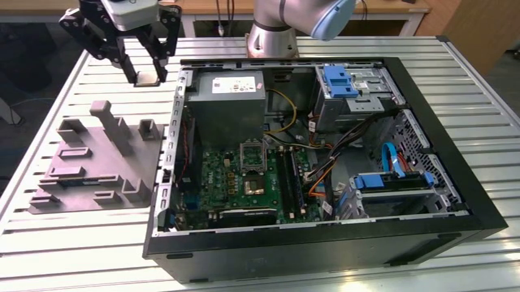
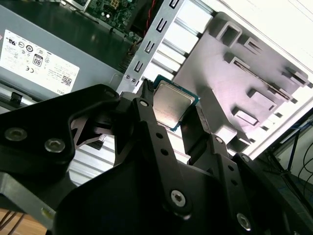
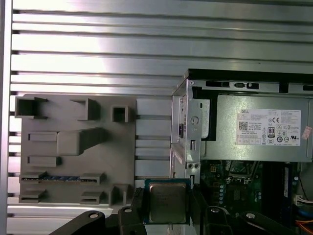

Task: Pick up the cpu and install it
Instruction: 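Pick up the cpu and move it towards the insertion slot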

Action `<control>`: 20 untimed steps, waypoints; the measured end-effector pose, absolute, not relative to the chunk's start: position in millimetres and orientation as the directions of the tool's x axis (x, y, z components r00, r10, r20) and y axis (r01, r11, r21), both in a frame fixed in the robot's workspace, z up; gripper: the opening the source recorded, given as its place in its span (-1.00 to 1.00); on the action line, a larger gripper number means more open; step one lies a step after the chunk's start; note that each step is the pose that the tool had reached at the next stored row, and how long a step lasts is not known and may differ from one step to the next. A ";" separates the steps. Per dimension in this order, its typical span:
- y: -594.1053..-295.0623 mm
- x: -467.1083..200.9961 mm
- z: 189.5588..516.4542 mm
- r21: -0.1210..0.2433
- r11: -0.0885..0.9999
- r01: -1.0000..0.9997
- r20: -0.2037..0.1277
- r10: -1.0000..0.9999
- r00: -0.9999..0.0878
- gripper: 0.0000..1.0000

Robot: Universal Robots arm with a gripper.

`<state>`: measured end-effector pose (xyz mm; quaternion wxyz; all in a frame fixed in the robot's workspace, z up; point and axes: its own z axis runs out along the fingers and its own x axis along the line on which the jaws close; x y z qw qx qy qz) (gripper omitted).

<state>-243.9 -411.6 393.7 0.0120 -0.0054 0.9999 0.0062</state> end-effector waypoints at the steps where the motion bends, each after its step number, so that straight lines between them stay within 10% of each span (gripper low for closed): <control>1: -411.6 -243.3 393.7 0.012 1.000 -0.011 -0.024 -0.011 -1.000 -0.06; 20: -411.6 -233.9 393.7 0.012 1.000 -0.011 -0.024 -0.011 -1.000 -0.06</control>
